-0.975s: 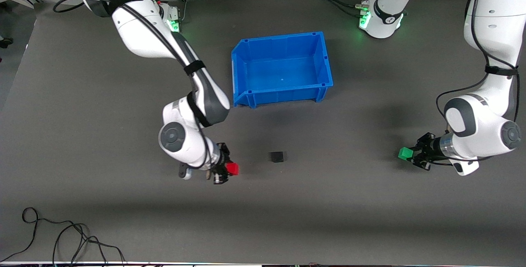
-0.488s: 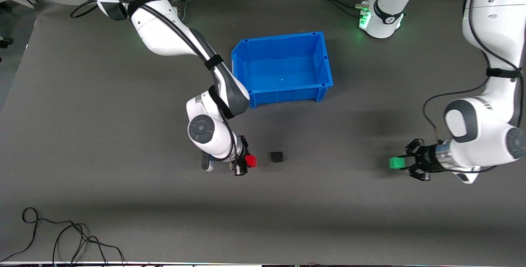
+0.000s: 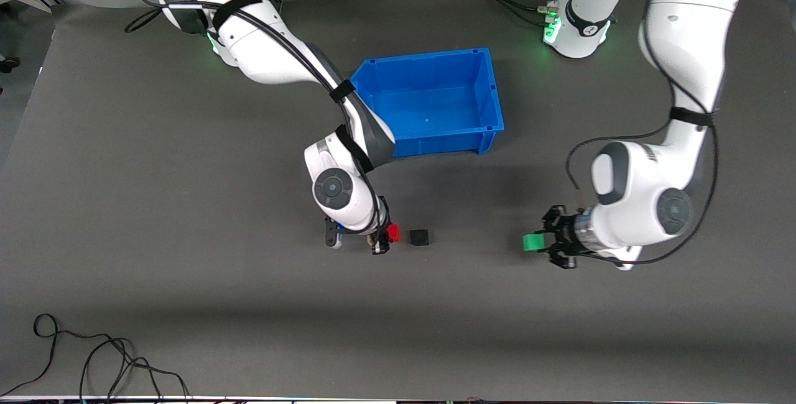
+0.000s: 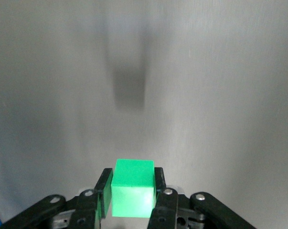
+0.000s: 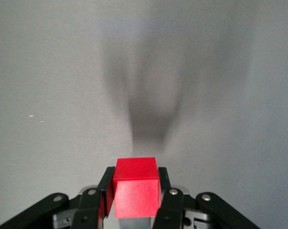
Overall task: Attach green and red cubes to black cube
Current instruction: 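Carry the red cube and the green cube toward the black cube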
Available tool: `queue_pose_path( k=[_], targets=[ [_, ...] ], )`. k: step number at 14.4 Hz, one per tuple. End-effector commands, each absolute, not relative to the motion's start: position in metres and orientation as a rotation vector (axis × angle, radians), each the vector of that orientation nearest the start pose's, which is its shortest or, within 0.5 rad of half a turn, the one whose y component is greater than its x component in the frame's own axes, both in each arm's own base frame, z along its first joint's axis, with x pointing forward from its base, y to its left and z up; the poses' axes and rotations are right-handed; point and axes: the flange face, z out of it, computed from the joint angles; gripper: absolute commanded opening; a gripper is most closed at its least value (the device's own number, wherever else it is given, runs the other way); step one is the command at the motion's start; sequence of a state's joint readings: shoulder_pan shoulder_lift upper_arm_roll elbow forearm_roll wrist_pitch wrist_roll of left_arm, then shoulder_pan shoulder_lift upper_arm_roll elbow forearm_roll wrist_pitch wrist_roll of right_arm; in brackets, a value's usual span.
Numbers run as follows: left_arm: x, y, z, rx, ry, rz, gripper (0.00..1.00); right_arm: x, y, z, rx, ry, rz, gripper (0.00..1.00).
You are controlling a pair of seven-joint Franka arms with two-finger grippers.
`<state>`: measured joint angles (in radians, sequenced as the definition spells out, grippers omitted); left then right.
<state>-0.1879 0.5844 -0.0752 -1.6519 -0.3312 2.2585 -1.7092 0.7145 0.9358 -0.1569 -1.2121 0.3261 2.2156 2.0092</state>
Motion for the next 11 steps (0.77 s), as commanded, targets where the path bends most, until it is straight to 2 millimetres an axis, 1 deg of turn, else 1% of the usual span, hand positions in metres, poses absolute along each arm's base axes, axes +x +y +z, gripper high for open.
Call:
queue_pose_path(
  k=[1,3,6,7,9,10,11],
  targets=[
    [0.661,-0.214,0.269,1.945,2.176,-0.318,0.17,0.628,0.449,0.219,-2.125,2.16,0.136,0.0],
    [0.657,-0.236,0.258,1.924,2.184,-0.306,0.17,0.628,0.448,0.214,-2.124,2.167,0.137,0.0],
    [0.658,-0.268,0.24,1.896,2.197,-0.3,0.17,0.627,0.448,0.201,-2.111,2.199,0.136,0.0],
    [0.657,-0.279,0.235,1.894,2.2,-0.306,0.17,0.626,0.45,0.2,-2.105,2.202,0.133,0.0],
    [0.652,-0.294,0.233,1.883,2.205,-0.302,0.17,0.626,0.454,0.195,-2.084,2.19,0.119,0.0],
    [0.646,-0.306,0.231,1.887,2.206,-0.311,0.17,0.627,0.455,0.195,-2.072,2.188,0.114,0.0],
    [0.642,-0.317,0.228,1.883,2.208,-0.31,0.17,0.623,0.46,0.194,-2.077,2.18,0.115,0.0]
  ],
)
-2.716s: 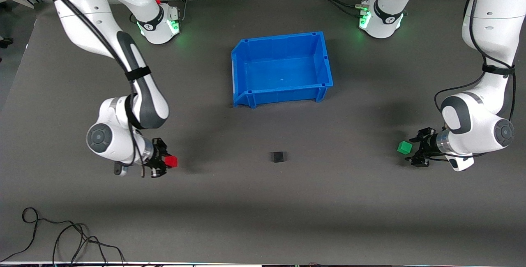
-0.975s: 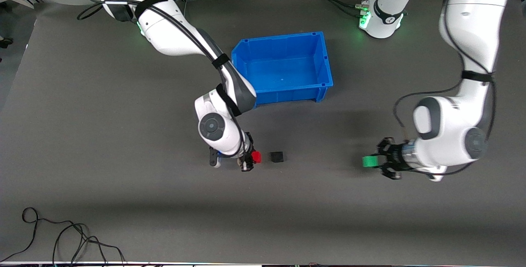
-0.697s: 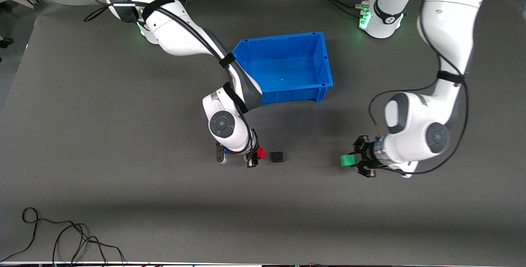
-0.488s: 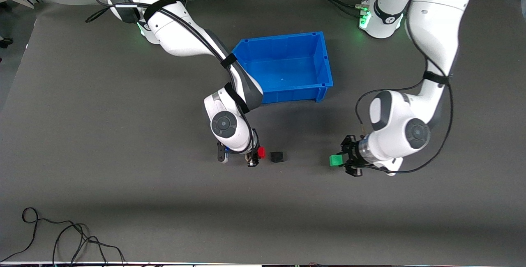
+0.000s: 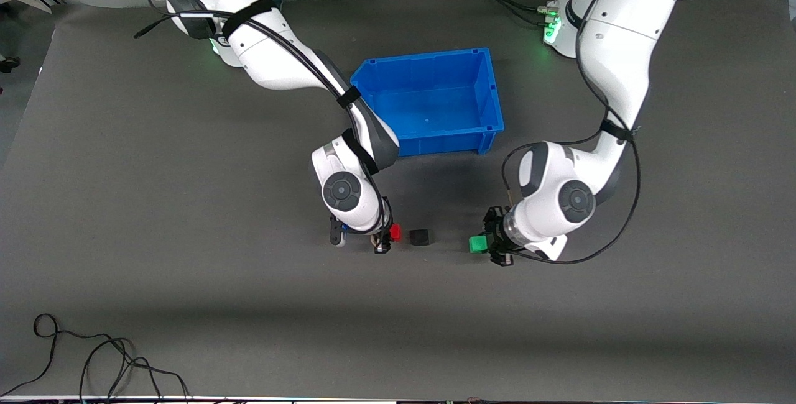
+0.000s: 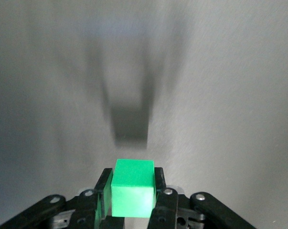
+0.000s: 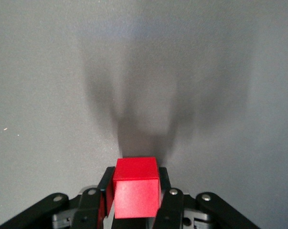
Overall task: Attach green and red cubes to black cube
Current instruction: 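Carry the red cube and the green cube toward the black cube, then press both cubes against the black cube and open both grippers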
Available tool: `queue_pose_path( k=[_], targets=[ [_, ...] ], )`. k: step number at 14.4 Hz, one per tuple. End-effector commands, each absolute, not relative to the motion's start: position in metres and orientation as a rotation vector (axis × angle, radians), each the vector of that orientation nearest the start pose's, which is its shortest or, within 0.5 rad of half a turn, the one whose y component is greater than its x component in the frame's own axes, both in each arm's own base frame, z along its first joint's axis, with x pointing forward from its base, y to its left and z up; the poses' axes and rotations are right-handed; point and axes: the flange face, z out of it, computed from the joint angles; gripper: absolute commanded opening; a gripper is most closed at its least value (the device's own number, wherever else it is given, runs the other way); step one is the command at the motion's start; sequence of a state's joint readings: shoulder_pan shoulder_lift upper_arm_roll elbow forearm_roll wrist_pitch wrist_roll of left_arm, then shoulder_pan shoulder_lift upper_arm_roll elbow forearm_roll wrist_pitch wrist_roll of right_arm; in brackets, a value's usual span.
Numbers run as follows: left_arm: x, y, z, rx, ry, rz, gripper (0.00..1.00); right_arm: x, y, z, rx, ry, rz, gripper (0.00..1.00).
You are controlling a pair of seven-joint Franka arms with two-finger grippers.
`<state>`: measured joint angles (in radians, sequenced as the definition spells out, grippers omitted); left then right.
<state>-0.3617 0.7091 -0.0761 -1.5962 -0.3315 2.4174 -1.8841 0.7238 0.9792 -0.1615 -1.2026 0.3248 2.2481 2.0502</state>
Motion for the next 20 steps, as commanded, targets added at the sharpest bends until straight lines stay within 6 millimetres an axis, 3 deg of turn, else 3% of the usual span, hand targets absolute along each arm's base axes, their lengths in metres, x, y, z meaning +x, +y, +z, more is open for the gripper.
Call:
queue_pose_path(
  k=[1,7,15,16,17,18,19,20],
  targets=[
    [0.64,-0.324,0.226,1.856,2.213,-0.295,0.17,0.622,0.462,0.194,-2.076,2.179,0.115,0.0],
    [0.617,-0.371,0.209,1.805,2.243,-0.285,0.17,0.623,0.472,0.188,-1.975,2.242,0.104,0.0],
    [0.611,-0.388,0.198,1.774,2.261,-0.281,0.22,0.63,0.476,0.181,-1.931,2.258,0.09,0.0],
    [0.61,-0.389,0.198,1.774,2.262,-0.28,0.31,0.63,0.476,0.181,-1.931,2.258,0.09,0.0],
    [0.609,-0.391,0.198,1.786,2.255,-0.272,0.47,0.63,0.476,0.181,-1.929,2.259,0.09,0.0],
    [0.609,-0.391,0.198,1.788,2.254,-0.271,0.49,0.63,0.476,0.181,-1.929,2.259,0.09,0.05],
    [0.609,-0.391,0.198,1.79,2.253,-0.269,0.5,0.629,0.476,0.181,-1.93,2.258,0.094,0.46],
    [0.609,-0.392,0.198,1.791,2.251,-0.269,0.51,0.63,0.475,0.182,-1.929,2.257,0.094,0.76]
  ],
)
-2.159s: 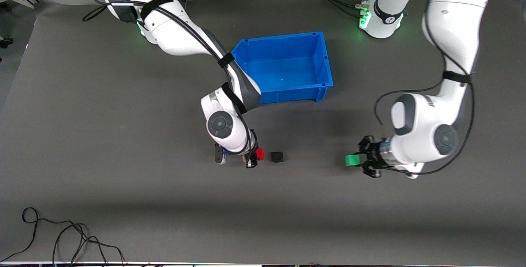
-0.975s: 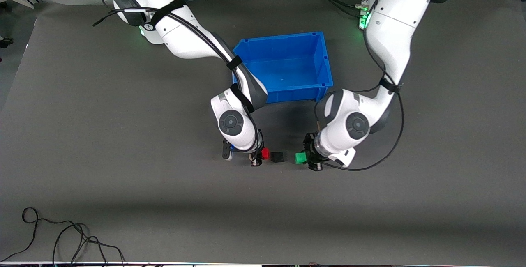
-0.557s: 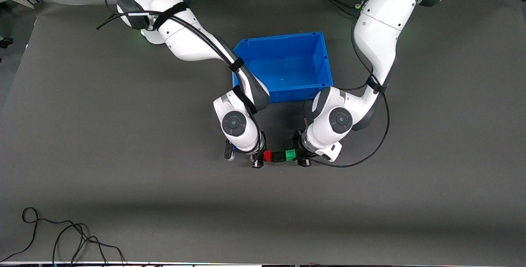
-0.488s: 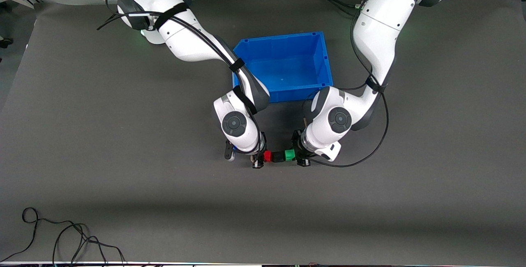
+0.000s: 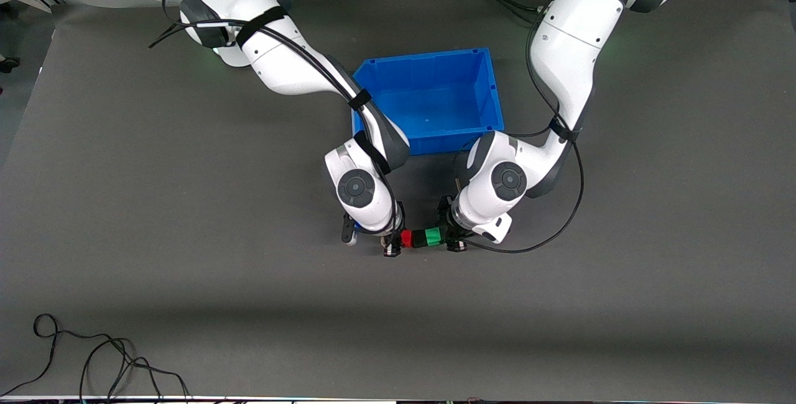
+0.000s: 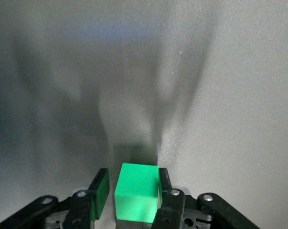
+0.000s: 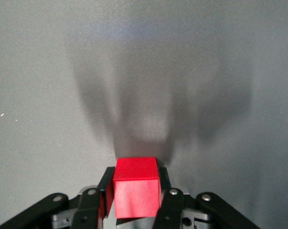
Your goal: Attach green and red cubes to black cube
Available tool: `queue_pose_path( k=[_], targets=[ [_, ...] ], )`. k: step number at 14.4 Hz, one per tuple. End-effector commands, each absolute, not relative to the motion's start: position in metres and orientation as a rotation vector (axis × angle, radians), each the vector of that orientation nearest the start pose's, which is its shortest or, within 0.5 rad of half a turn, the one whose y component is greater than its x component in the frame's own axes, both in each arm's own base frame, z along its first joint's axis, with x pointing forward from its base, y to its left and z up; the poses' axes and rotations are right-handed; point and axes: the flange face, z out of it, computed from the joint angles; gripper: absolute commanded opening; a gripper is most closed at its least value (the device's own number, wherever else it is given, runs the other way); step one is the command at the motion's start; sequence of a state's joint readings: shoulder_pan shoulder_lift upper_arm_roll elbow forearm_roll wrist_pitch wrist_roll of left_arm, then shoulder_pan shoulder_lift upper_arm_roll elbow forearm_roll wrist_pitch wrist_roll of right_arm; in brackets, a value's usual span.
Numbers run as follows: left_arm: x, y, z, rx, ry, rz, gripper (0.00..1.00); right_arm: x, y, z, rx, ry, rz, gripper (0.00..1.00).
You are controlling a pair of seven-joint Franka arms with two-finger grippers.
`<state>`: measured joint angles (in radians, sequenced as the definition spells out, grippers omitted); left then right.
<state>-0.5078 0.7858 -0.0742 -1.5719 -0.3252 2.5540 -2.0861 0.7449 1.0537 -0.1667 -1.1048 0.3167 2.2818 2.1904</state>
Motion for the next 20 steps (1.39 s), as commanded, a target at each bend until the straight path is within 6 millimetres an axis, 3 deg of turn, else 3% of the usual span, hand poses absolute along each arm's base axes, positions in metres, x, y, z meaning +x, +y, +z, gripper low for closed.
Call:
queue_pose_path(
  k=[1,3,6,8,10,14,16,18,20],
  targets=[
    [0.61,-0.393,0.2,1.792,2.248,-0.268,0.59,0.632,0.473,0.184,-1.929,2.255,0.091,1.0],
    [0.611,-0.392,0.2,1.811,2.235,-0.25,1.0,0.638,0.468,0.196,-1.922,2.242,0.087,1.0],
    [0.618,-0.381,0.209,1.838,2.225,-0.218,1.0,0.656,0.448,0.242,-1.922,2.225,0.102,1.0],
    [0.632,-0.355,0.219,1.93,2.18,-0.124,1.0,0.668,0.425,0.281,-1.956,2.206,0.125,1.0],
    [0.644,-0.32,0.241,2.067,2.13,-0.129,1.0,0.676,0.397,0.33,-2.01,2.181,0.159,1.0],
    [0.665,-0.227,0.308,2.346,1.911,-0.174,1.0,0.679,0.33,0.422,-2.166,2.1,0.237,1.0],
    [0.664,-0.197,0.342,2.563,1.634,-0.202,1.0,0.679,0.283,0.466,-2.23,2.041,0.267,1.0],
    [0.667,-0.152,0.381,2.689,1.384,-0.182,1.0,0.671,0.24,0.506,-2.333,1.932,0.299,1.0],
    [0.665,-0.126,0.412,2.782,1.15,-0.149,1.0,0.665,0.195,0.528,-2.412,1.87,0.353,1.0]
  ],
)
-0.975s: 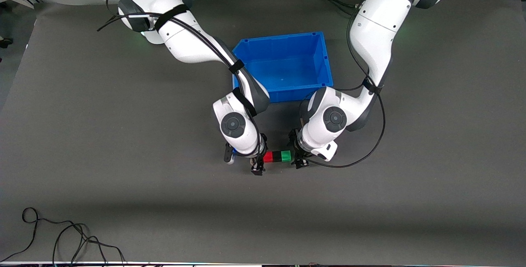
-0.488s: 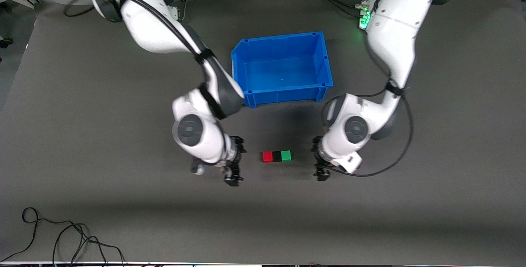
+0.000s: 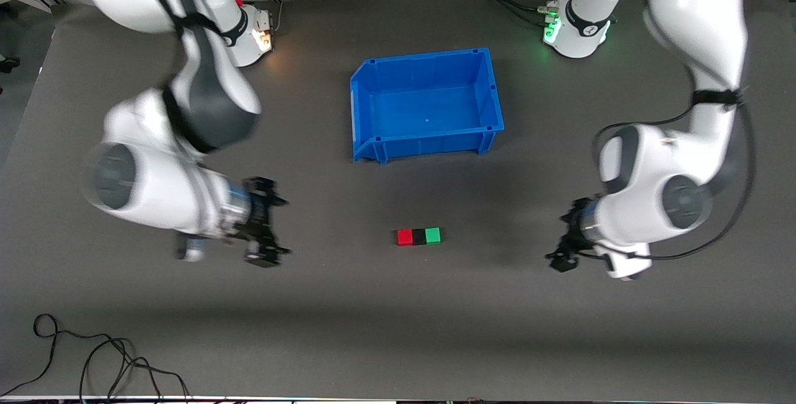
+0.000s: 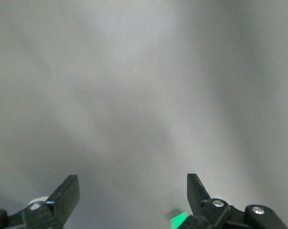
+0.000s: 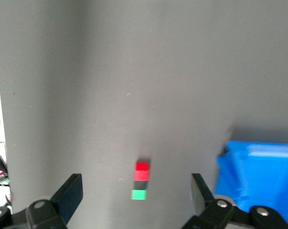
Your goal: Attach green and red cubes to black cube
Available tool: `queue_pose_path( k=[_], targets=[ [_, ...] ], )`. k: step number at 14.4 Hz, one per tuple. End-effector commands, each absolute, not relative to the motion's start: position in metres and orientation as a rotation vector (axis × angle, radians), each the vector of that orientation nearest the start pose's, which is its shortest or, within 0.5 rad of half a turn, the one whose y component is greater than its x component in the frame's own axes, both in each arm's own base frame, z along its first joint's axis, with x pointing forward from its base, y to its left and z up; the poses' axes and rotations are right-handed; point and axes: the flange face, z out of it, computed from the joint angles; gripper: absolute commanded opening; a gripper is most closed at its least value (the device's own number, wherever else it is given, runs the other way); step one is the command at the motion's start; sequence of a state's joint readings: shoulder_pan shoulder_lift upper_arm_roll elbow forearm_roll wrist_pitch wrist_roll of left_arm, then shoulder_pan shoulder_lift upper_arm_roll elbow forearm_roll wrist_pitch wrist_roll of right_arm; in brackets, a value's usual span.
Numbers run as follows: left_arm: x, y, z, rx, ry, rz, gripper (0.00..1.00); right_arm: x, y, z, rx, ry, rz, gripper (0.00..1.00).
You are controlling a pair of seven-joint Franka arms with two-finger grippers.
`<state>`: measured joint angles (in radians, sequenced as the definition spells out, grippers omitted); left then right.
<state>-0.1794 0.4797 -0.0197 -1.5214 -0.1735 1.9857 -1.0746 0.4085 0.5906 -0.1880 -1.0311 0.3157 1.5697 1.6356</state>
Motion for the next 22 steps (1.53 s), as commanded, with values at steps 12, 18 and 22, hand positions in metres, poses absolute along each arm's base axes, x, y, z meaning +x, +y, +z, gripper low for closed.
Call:
queue_pose_path(
  k=[12,18,22],
  targets=[
    [0.575,-0.015,0.606,-3.189,-0.116,0.112,1.0,0.619,-0.056,0.589,-2.758,1.217,0.37,1.0],
    [0.545,-0.021,0.642,-3.113,0.14,0.077,1.0,0.613,-0.081,0.592,-2.991,0.613,0.299,1.0],
    [0.546,-0.036,0.628,-3.078,0.194,0.105,1.0,0.621,-0.055,0.595,-3.049,0.452,0.217,1.0]
  ],
)
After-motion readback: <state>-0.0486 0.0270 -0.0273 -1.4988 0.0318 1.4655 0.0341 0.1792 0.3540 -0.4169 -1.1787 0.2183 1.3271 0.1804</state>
